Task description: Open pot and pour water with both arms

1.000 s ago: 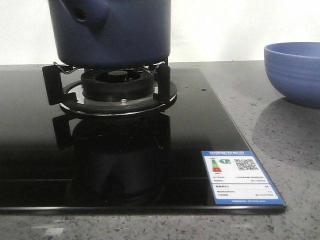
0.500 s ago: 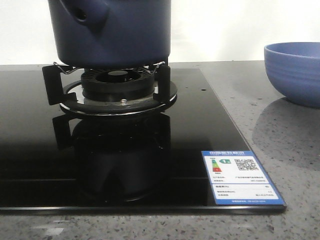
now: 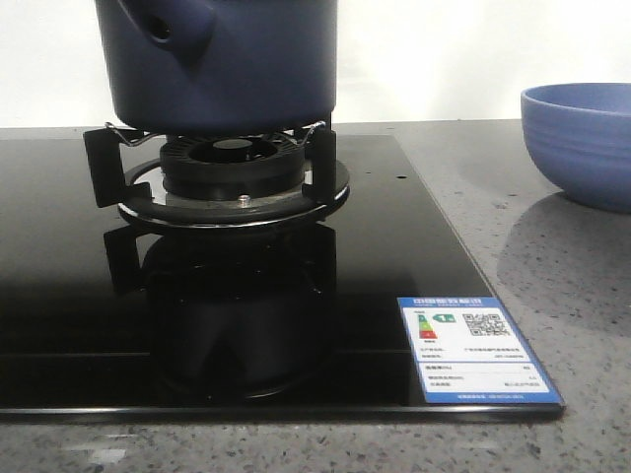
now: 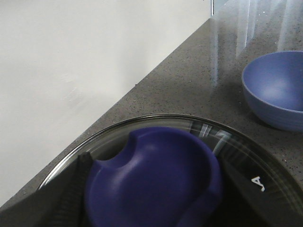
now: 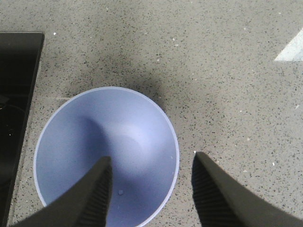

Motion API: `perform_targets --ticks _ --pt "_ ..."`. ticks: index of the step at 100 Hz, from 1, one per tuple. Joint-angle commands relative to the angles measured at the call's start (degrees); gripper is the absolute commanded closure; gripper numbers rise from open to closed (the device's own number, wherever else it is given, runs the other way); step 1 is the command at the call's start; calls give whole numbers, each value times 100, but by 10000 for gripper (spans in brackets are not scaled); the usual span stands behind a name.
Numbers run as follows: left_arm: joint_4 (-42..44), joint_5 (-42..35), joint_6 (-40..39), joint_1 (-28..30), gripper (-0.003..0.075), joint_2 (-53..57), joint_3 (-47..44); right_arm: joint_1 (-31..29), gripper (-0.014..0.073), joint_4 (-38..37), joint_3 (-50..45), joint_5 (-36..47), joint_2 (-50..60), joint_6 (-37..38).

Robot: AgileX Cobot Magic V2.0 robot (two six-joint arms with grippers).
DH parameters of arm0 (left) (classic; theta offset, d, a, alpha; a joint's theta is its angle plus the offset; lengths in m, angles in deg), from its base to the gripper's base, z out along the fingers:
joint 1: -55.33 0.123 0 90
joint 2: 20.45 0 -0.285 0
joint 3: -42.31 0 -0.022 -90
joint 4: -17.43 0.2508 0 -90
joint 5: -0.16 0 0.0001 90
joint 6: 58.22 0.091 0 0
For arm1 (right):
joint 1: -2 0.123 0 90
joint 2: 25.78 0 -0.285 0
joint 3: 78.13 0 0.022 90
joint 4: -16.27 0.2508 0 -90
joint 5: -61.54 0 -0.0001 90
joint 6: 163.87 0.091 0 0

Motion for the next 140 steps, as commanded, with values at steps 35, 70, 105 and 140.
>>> perform_targets --ticks 35,70,105,140 --pt "-399 77 9 -28 360 120 231 -17 246 99 180 238 182 -29" --pt "-398 97 -42 -17 149 359 231 -17 246 99 180 215 182 -29" --pt "-388 102 -852 875 158 1623 231 -17 250 597 180 260 327 -181" --pt "-71 379 -2513 2132 739 2502 123 -5 650 2856 -504 1821 1158 -1014"
